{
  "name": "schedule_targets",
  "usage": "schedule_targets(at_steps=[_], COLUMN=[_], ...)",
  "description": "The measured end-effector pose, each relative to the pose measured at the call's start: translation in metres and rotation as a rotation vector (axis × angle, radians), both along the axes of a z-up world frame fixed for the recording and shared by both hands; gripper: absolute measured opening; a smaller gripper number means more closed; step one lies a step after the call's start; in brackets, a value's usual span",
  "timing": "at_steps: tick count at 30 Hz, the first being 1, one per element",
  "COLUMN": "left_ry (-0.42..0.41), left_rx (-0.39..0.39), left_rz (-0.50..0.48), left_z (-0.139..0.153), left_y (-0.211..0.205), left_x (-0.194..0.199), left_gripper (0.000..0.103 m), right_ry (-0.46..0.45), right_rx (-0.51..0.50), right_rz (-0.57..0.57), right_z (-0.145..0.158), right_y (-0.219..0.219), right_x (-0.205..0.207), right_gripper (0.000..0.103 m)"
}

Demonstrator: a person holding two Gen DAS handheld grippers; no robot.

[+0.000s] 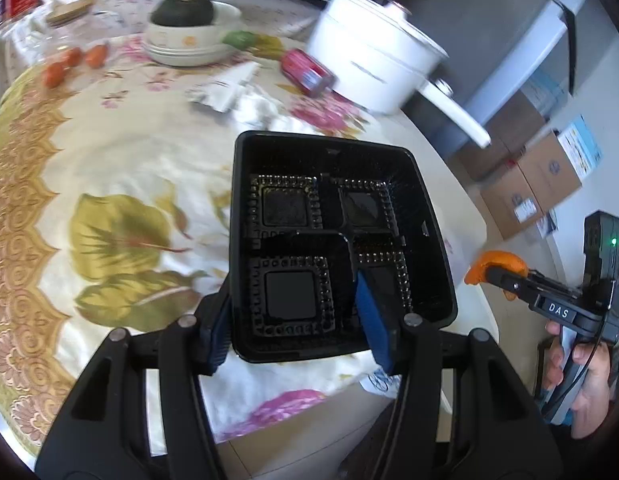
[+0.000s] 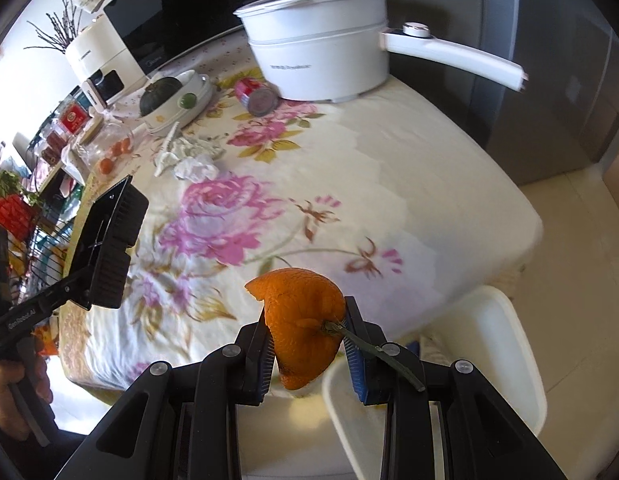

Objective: Collect trash
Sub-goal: 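Carry the black tray and orange peel toward the white bin with both tools, then open the left tool to drop the black tray while the right tool drops the orange peel into the bin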

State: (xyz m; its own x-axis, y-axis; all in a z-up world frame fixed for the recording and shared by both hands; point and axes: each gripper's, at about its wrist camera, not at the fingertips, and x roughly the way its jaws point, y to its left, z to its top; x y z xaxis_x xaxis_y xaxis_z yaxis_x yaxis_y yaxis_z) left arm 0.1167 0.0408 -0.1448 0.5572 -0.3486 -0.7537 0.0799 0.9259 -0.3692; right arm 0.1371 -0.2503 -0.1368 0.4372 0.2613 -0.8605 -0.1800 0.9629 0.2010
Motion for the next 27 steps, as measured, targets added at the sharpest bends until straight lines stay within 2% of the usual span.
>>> schedule_targets(at_steps=[17, 27], left_ry=[-0.001, 0.003], left_rx=[0.101, 0.154], left_rz=[-0.268, -0.377], left_z=[-0.017, -0.031], left_y=[-0.123, -0.187], left_x=[-0.019, -0.022], left_gripper=[0.057, 0.057], right_ry=[0.062, 0.074], right_rx=[-0.08, -0.062], right_rz=[-0.074, -0.17], right_z=[-0.034, -0.037], right_y=[-0.08, -0.137], right_x=[-0.055, -0.081], right_gripper=[0.032, 0.032])
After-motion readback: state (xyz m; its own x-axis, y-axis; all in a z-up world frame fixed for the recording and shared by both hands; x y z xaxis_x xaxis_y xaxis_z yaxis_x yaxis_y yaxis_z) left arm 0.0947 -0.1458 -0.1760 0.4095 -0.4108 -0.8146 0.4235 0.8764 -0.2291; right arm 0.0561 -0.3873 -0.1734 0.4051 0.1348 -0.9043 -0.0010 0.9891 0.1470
